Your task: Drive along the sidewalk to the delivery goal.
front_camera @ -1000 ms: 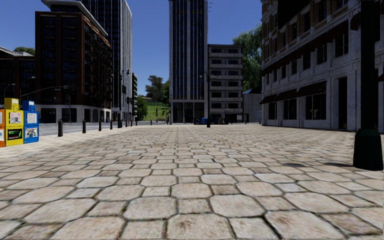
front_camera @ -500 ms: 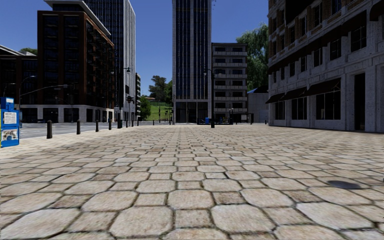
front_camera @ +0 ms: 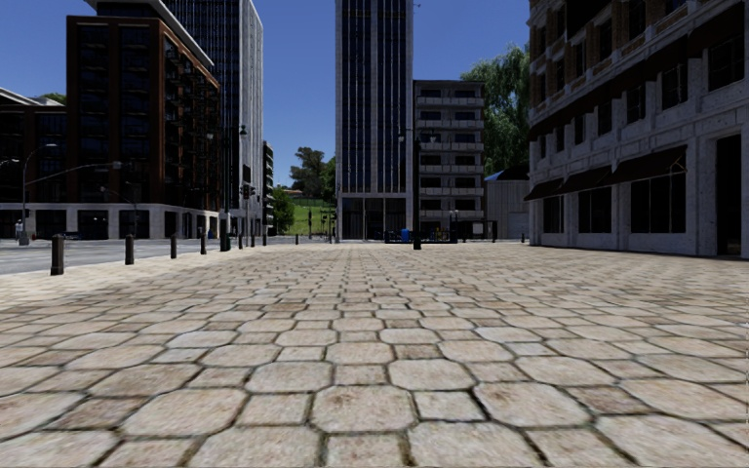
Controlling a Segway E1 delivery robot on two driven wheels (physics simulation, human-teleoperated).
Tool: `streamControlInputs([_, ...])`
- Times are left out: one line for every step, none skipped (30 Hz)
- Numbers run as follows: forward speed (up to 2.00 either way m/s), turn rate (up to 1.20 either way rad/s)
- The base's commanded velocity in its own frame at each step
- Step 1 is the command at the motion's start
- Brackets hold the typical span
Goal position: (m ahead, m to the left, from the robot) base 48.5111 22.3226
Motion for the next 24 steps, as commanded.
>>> streamControlInputs([2.0,0.0])
streamControlInputs([2.0,0.0])
streamControlInputs([2.0,0.0])
streamControlInputs([2.0,0.0])
streamControlInputs([2.0,0.0])
streamControlInputs([2.0,0.0])
streamControlInputs([2.0,0.0])
streamControlInputs([2.0,0.0])
streamControlInputs([2.0,0.0])
streamControlInputs([2.0,0.0])
streamControlInputs([2.0,0.0])
streamControlInputs([2.0,0.0])
streamControlInputs([2.0,0.0])
streamControlInputs([2.0,0.0])
streamControlInputs([2.0,0.0])
streamControlInputs([2.0,0.0])
streamControlInputs([2.0,0.0])
streamControlInputs([2.0,0.0])
streamControlInputs([2.0,0.0])
streamControlInputs([2.0,0.0])
streamControlInputs([2.0,0.0])
streamControlInputs([2.0,0.0])
streamControlInputs([2.0,0.0])
streamControlInputs([2.0,0.0])
